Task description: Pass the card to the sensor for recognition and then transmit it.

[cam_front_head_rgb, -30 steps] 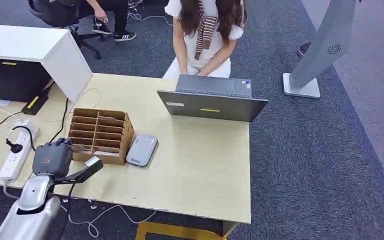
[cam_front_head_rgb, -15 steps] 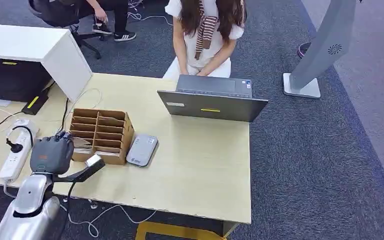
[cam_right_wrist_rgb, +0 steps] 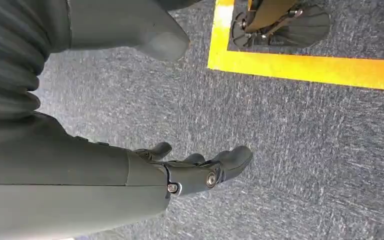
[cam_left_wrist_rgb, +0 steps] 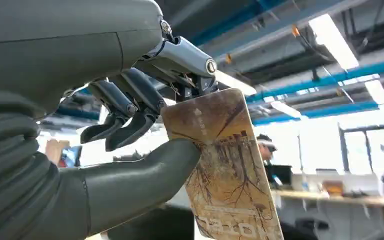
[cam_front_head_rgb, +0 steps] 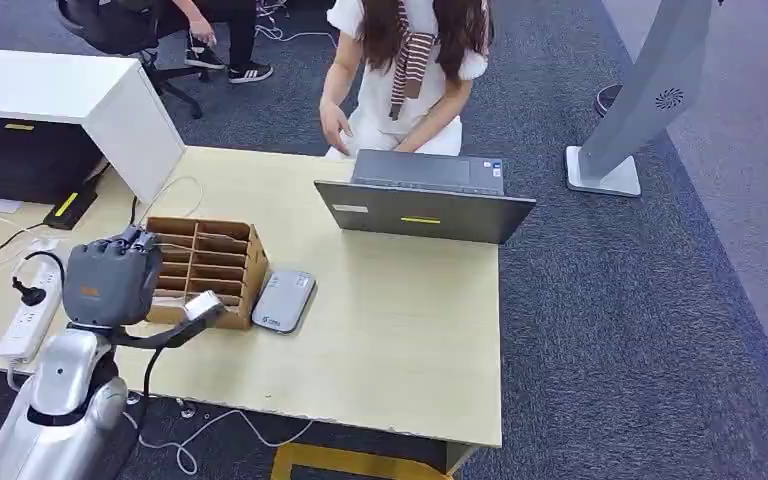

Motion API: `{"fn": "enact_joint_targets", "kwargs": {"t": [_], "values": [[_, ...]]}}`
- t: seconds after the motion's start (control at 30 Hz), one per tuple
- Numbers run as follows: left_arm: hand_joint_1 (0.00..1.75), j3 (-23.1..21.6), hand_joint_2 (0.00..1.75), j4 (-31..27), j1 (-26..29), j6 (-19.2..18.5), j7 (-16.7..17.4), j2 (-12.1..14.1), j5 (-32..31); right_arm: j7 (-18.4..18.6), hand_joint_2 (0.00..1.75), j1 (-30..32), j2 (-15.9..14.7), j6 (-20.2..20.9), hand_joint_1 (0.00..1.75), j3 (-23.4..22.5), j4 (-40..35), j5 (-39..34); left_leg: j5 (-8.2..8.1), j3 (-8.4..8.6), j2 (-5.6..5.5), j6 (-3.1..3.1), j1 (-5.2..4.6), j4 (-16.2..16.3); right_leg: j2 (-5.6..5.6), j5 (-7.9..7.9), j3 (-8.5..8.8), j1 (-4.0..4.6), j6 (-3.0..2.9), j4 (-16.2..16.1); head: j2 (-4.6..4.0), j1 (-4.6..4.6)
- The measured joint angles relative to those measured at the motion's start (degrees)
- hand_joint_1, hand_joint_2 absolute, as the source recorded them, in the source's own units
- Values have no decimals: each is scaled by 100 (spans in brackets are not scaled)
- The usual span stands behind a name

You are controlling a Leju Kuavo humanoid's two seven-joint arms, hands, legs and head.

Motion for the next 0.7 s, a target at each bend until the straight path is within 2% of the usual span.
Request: {"fn": "enact_joint_targets", "kwargs": {"t": [0.07,0.3,0.47,0.7], "values": [[175,2,175,228,-355,131,75,52,-151,13,175,-8,0,50,0,0,0,72,5,-2,-6,1,0,0,-9,1,2,0,0,0,0,0],[175,13,175,1739,-1699,272,62,223,-353,31,175,-65,24,192,0,0,-2,123,24,-1,-7,-3,0,0,-7,16,2,0,2,3,-2,0],[175,7,175,2408,-2123,304,68,217,-516,48,175,-75,33,192,0,0,-2,151,24,-2,-3,-3,-3,0,-2,17,0,0,3,2,0,0],[175,-59,175,2864,-2362,291,167,169,-632,88,175,-86,33,190,0,0,-2,201,23,-3,-2,-2,-4,0,-1,17,-1,0,3,1,-2,0]]}}
